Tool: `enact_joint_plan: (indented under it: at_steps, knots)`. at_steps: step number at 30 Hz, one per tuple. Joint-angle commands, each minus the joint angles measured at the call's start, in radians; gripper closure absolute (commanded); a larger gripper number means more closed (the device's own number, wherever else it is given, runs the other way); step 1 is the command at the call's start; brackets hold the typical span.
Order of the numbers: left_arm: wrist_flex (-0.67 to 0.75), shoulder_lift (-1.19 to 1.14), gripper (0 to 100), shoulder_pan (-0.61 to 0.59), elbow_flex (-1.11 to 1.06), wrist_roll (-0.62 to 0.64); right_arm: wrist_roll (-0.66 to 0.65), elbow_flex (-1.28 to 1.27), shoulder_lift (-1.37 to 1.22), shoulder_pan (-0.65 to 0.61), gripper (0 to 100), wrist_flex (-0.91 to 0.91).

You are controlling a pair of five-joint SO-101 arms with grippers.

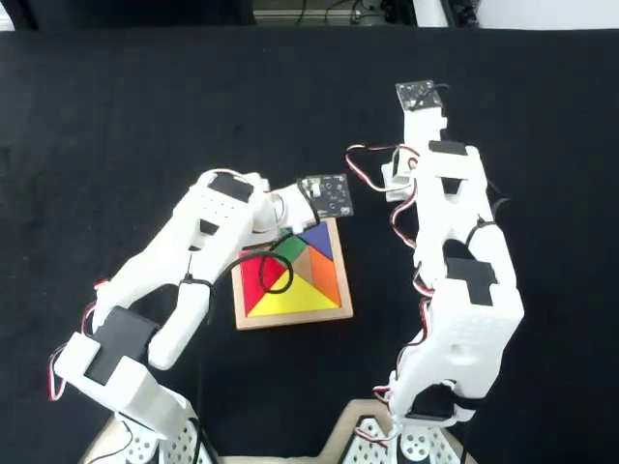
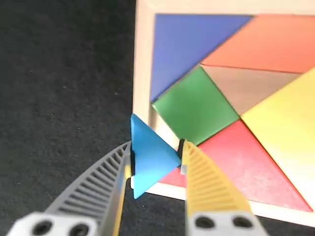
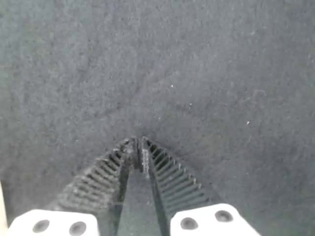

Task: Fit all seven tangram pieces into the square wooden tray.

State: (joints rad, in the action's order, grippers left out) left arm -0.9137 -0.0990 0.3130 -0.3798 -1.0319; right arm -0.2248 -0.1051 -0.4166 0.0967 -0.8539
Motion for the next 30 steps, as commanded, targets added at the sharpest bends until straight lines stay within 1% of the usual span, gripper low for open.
enact_joint_plan:
  at_steps: [1,7,8,12,13,25,27,30]
  knots:
    - [0.009,0.035,97,0.012,-0.013,-0.009,0.008,0.067,0.056,0.008,98.7,0.005]
    - [0.009,0.035,96,0.004,-0.005,-0.009,0.008,0.067,0.056,0.008,98.7,0.005]
    - [0.009,0.035,93,0.004,-0.005,-0.009,0.008,0.067,0.056,0.008,98.7,0.005]
    - [0.009,0.035,77,0.004,-0.012,-0.003,0.008,0.067,0.056,0.008,98.7,0.005]
    - [0.009,0.035,75,0.004,-0.012,-0.003,0.008,0.067,0.056,0.008,98.7,0.005]
    - [0.015,0.035,74,-0.008,-0.004,0.000,0.008,0.067,0.056,0.008,98.7,0.005]
    - [0.041,0.035,74,-0.008,0.002,0.032,0.008,0.067,0.056,0.008,98.7,0.005]
    - [0.123,0.035,74,-0.008,-0.001,0.101,0.008,0.067,0.056,0.008,98.7,0.005]
